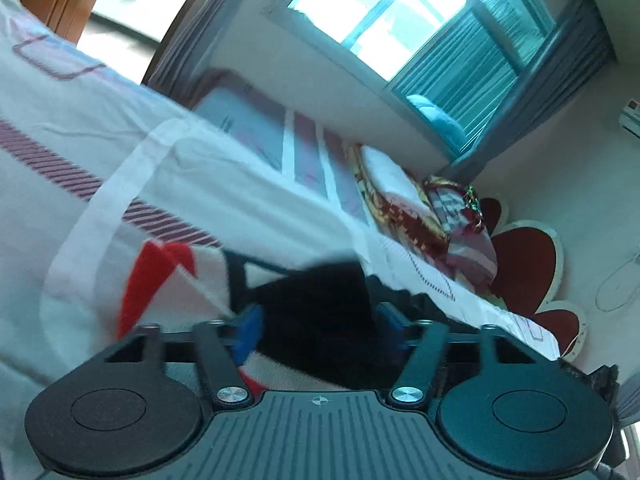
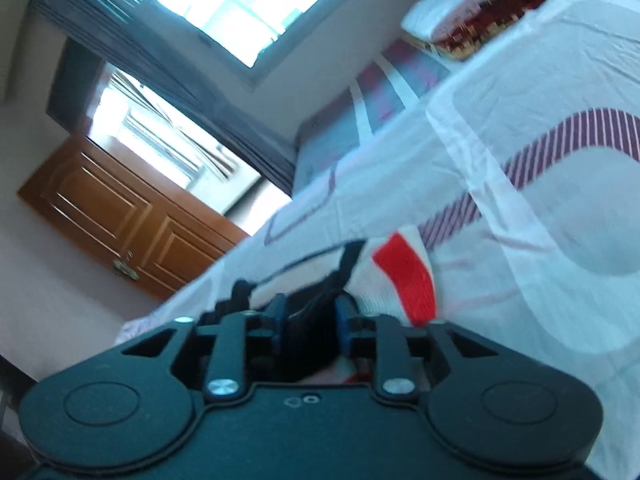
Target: Fold small clothes
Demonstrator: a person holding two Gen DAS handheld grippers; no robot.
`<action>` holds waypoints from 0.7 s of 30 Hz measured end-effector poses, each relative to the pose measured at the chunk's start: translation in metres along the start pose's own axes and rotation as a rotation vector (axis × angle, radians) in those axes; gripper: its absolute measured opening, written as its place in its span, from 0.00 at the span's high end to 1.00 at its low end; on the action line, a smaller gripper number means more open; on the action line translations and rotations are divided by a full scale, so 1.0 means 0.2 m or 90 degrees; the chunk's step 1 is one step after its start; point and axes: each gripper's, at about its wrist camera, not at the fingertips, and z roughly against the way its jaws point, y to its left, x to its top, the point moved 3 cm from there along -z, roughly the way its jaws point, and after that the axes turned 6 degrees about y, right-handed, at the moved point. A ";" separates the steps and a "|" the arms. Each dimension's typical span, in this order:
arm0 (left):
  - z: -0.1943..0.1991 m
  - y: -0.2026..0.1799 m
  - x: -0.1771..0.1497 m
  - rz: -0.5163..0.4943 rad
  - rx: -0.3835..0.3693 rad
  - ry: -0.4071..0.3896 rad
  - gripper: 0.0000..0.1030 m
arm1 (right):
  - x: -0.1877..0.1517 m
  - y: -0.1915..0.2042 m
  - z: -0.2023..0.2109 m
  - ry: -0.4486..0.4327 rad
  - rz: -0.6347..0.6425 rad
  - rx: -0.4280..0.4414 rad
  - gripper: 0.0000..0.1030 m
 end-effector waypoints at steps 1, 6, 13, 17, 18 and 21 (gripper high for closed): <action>-0.01 -0.01 0.00 -0.012 0.007 -0.004 0.35 | 0.01 0.01 0.00 -0.009 0.013 -0.009 0.45; 0.01 -0.07 0.01 -0.081 0.058 -0.029 0.35 | 0.01 0.04 0.03 -0.018 0.054 -0.043 0.43; 0.09 -0.06 0.05 -0.121 0.108 -0.026 0.35 | 0.06 0.08 0.05 -0.057 0.091 -0.059 0.42; 0.06 -0.04 0.04 -0.131 0.121 0.010 0.35 | 0.07 0.13 0.06 -0.052 0.111 -0.052 0.42; 0.05 -0.04 0.04 -0.132 0.123 0.021 0.35 | 0.07 0.16 0.04 -0.038 0.142 -0.069 0.43; -0.01 -0.06 0.00 -0.167 0.149 0.046 0.35 | 0.04 0.22 -0.03 -0.002 0.223 -0.142 0.43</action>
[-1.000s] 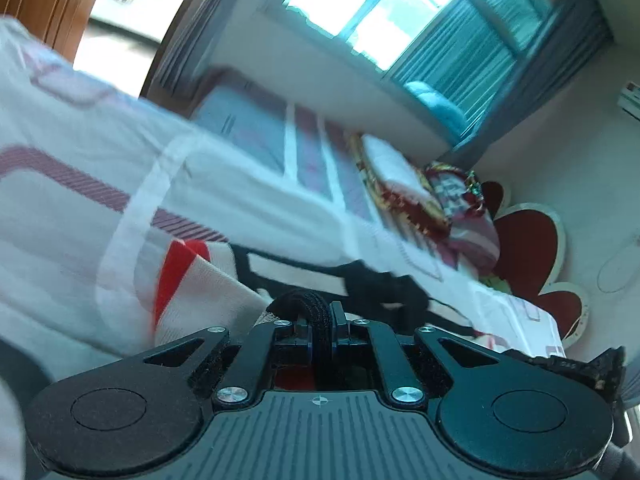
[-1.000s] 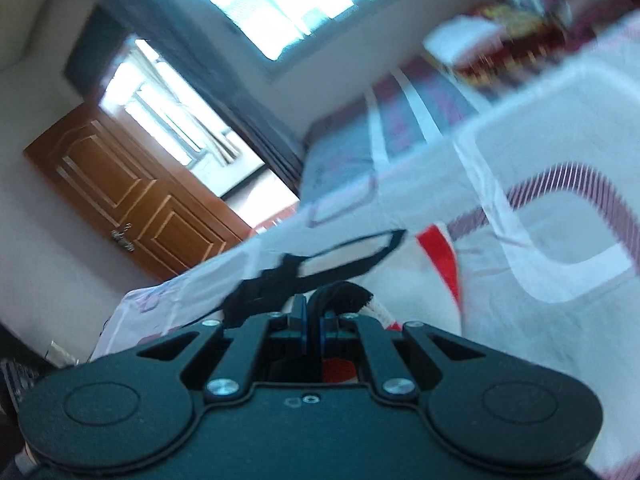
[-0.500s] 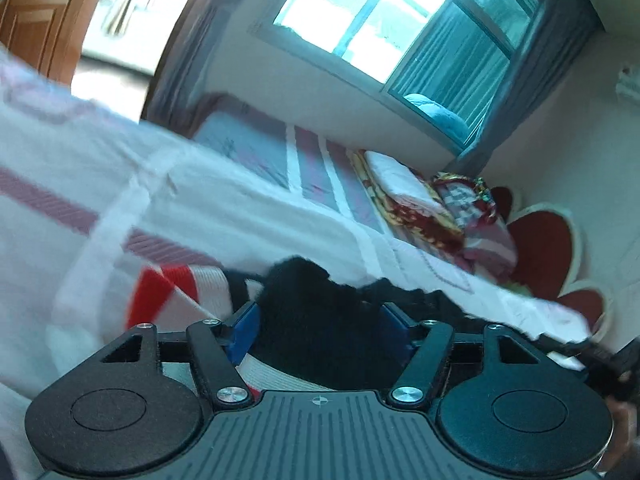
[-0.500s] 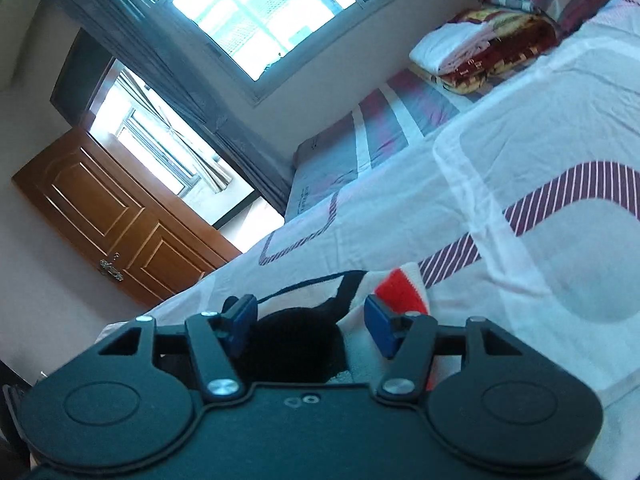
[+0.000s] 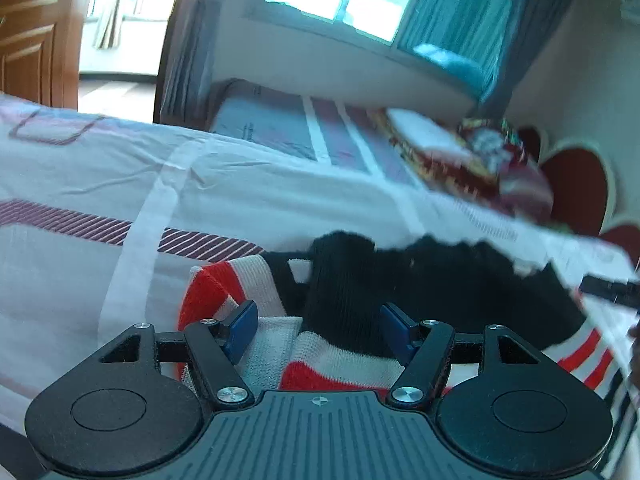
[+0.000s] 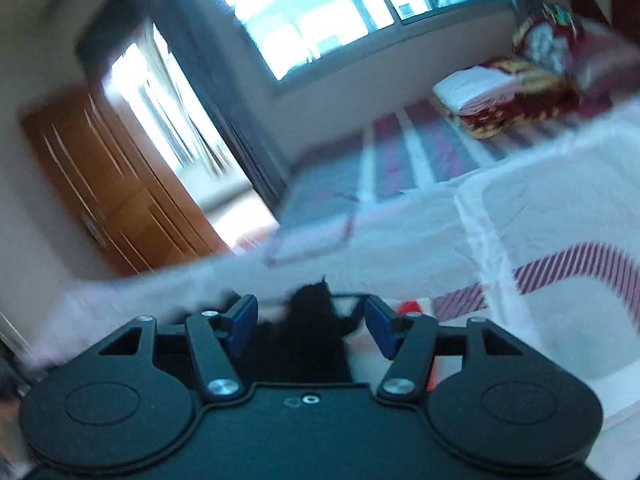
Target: Fold small clothes
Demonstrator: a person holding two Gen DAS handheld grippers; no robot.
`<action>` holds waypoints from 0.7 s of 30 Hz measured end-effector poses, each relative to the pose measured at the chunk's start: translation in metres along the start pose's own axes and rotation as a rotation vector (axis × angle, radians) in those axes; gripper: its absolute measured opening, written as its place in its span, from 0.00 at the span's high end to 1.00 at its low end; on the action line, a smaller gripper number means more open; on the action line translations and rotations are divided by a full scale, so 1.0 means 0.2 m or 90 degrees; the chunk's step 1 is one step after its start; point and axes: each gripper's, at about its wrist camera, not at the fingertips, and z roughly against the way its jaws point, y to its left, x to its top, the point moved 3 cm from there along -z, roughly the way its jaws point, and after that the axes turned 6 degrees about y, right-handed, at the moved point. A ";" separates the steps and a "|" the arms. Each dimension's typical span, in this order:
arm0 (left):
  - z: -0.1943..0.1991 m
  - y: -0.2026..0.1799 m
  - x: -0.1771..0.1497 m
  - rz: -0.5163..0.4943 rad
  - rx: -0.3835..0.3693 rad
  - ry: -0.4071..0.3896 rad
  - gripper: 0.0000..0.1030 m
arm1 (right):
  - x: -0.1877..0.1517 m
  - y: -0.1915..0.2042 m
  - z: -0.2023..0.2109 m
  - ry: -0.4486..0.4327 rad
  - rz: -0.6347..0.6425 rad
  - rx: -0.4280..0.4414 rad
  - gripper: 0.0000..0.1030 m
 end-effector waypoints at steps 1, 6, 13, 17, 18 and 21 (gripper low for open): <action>0.00 -0.02 0.00 -0.015 0.010 0.003 0.35 | 0.00 0.03 -0.03 0.012 0.020 -0.010 0.44; -0.01 -0.10 -0.01 -0.079 0.040 0.021 0.64 | -0.04 0.17 -0.18 0.084 0.156 -0.129 0.52; 0.14 -0.06 -0.01 -0.035 0.043 -0.089 0.95 | -0.07 0.26 -0.17 0.022 0.223 -0.182 0.95; 0.17 -0.07 -0.03 -0.032 0.079 -0.135 0.95 | -0.04 0.20 -0.12 -0.018 0.198 -0.196 0.95; 0.14 -0.08 -0.03 -0.038 0.092 -0.114 0.95 | -0.04 0.19 -0.12 -0.023 0.197 -0.200 0.95; 0.04 -0.11 -0.04 -0.068 0.137 -0.050 0.95 | -0.07 0.14 -0.22 0.035 0.192 -0.219 0.95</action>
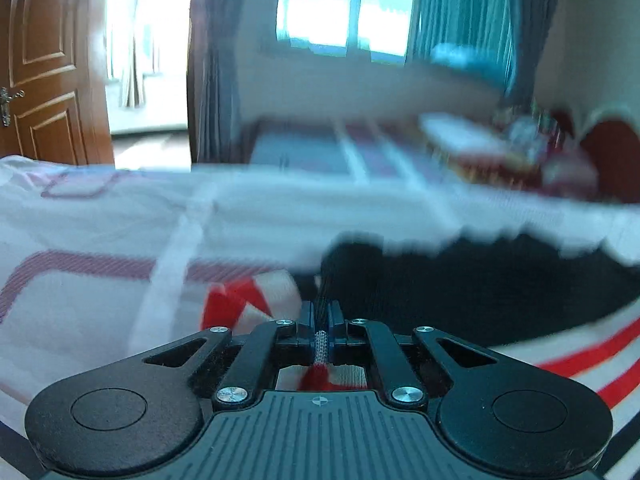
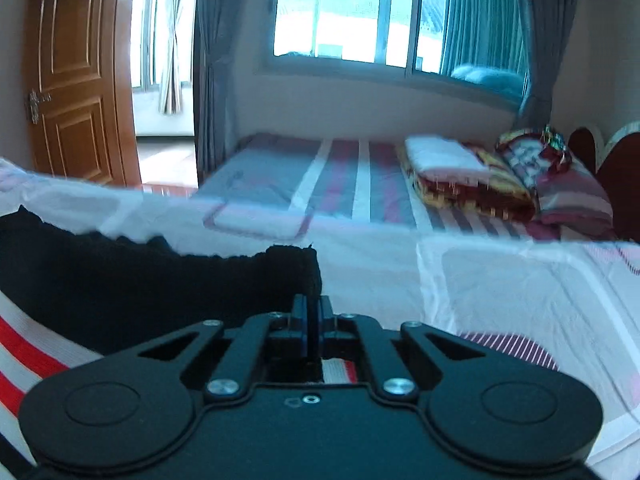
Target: Fold small clothes
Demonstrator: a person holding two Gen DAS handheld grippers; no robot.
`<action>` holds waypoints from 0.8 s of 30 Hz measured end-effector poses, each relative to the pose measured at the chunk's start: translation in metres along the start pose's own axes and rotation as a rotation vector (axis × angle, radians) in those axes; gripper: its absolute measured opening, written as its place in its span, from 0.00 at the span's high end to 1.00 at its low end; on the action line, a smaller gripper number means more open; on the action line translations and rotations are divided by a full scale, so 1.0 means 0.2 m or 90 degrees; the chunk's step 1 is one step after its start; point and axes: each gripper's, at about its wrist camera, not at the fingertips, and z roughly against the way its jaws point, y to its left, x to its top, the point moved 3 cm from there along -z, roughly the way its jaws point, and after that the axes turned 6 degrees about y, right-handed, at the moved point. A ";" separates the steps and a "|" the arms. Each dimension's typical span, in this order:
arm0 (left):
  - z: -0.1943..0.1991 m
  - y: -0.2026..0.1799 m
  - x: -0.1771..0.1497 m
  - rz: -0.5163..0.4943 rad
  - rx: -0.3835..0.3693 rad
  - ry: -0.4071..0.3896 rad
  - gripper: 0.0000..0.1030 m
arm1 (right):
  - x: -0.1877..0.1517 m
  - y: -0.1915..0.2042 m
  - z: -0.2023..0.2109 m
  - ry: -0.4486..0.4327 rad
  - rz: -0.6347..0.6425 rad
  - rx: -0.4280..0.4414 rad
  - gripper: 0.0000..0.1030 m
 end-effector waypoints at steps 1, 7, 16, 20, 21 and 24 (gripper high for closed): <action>0.00 -0.02 0.01 -0.013 0.017 0.004 0.94 | -0.01 0.00 -0.02 0.006 0.003 -0.002 0.94; 0.03 -0.06 0.03 -0.022 0.086 -0.013 0.26 | 0.00 -0.06 -0.01 0.003 -0.037 0.006 0.80; 0.38 -0.28 -0.03 -0.037 -0.014 -0.093 0.18 | -0.05 0.08 0.32 -0.073 0.015 0.052 0.58; 0.35 -0.52 -0.07 -0.096 -0.103 -0.043 0.19 | -0.03 0.32 0.30 -0.055 0.061 0.134 0.62; 0.35 -0.57 -0.08 -0.106 -0.118 -0.032 0.19 | -0.02 0.38 0.28 -0.044 0.067 0.146 0.63; 0.32 -0.64 -0.11 -0.126 -0.127 0.000 0.19 | -0.02 0.51 0.24 -0.021 0.094 0.183 0.63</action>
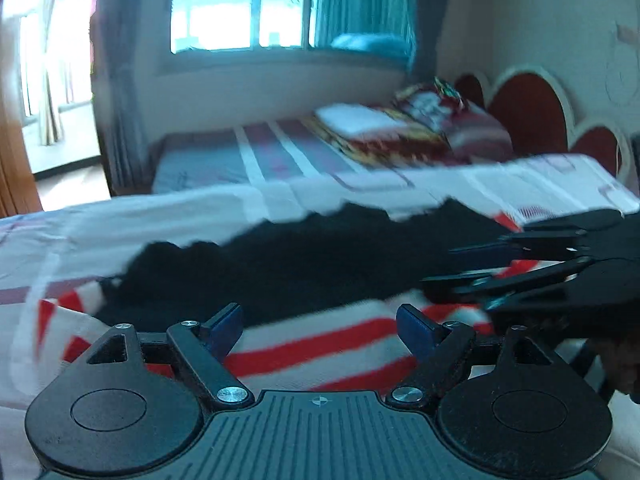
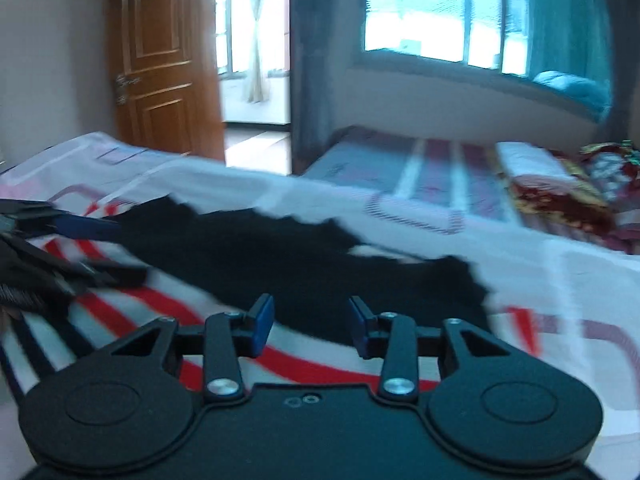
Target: Fold small clothes
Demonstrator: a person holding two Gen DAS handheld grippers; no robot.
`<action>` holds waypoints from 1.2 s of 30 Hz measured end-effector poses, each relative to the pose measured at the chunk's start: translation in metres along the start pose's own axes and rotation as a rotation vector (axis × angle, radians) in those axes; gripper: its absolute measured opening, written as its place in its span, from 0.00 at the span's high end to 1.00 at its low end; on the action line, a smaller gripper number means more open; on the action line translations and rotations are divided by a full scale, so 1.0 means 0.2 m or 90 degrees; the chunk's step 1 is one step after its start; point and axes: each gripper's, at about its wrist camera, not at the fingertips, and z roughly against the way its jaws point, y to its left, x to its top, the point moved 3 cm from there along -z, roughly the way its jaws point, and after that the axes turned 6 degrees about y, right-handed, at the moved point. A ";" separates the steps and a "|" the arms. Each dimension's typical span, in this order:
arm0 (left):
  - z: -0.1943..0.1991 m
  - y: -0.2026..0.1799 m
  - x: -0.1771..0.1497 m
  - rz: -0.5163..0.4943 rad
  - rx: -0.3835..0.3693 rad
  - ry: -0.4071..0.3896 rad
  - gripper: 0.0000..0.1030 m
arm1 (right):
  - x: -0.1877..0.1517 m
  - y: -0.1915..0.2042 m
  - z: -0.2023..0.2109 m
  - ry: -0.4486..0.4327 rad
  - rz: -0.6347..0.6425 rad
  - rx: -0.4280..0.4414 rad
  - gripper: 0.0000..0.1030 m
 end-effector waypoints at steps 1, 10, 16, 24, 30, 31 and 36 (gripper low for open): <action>-0.02 -0.01 -0.01 -0.001 0.007 0.012 0.19 | 0.00 0.03 -0.02 0.007 0.014 0.000 0.63; 0.10 0.30 -0.20 0.041 0.114 0.012 0.18 | -0.13 -0.26 0.01 0.043 -0.006 -0.147 0.63; 0.12 0.31 -0.12 0.062 0.106 0.002 0.19 | -0.15 -0.36 0.12 0.034 -0.049 -0.146 0.63; 0.20 0.04 -0.18 0.050 0.046 -0.015 0.18 | -0.18 0.12 0.22 -0.011 0.017 -0.055 0.62; 0.21 -0.02 -0.28 0.051 0.055 0.015 0.18 | -0.21 0.32 0.22 0.006 0.039 -0.039 0.64; 0.21 -0.01 -0.29 0.053 0.060 0.017 0.18 | -0.22 0.34 0.23 0.009 0.036 -0.035 0.63; 0.28 0.11 -0.36 0.061 0.084 0.019 0.18 | -0.28 0.24 0.28 0.032 0.012 -0.096 0.62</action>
